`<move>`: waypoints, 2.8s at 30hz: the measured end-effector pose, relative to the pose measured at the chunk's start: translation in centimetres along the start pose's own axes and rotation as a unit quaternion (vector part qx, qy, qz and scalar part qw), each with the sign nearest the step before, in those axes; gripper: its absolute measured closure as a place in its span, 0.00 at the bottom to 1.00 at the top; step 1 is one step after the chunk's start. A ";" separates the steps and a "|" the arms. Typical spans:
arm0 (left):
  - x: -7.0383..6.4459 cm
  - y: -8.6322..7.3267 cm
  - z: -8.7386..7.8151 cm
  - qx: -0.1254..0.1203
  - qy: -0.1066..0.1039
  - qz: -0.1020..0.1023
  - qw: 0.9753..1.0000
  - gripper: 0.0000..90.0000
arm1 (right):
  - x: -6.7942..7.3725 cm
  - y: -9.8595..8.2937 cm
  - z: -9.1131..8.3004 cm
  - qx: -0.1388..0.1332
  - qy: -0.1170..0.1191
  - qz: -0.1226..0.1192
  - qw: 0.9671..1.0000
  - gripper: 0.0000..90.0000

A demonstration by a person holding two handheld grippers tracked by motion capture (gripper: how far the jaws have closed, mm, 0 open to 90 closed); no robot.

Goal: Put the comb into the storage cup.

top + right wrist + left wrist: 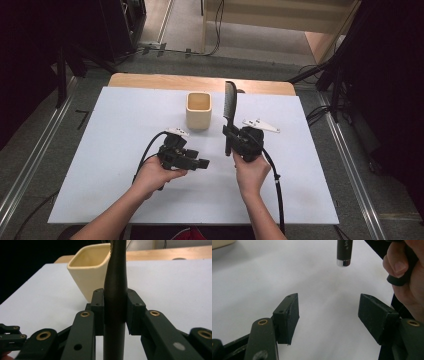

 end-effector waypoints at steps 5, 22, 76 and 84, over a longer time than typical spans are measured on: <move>0.2 -0.4 -0.9 0.000 -0.005 -0.002 1.000 0.37 | 0.3 0.1 0.1 -0.005 0.007 0.002 1.000 0.78; 0.8 -2.0 -2.8 0.015 0.026 0.039 0.999 0.37 | 1.2 0.3 0.7 -0.009 0.017 0.009 1.000 0.78; 2.8 -6.9 -8.6 -0.015 0.093 0.025 0.995 0.37 | 3.9 6.3 3.5 -0.007 0.058 -0.002 0.998 0.78; 3.3 -7.3 -8.9 -0.008 0.101 0.025 0.995 0.37 | 4.2 7.1 3.8 -0.006 0.060 -0.005 0.998 0.78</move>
Point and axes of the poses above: each handheld gripper's, and its own axes: z roughly forward along the jaws, y roughly out of its top, x roughly to its left, the point moved 2 cm from there along z, roughly forward along the jaws, and after that the axes turned 5 degrees about -y, right-handed, at the moved point
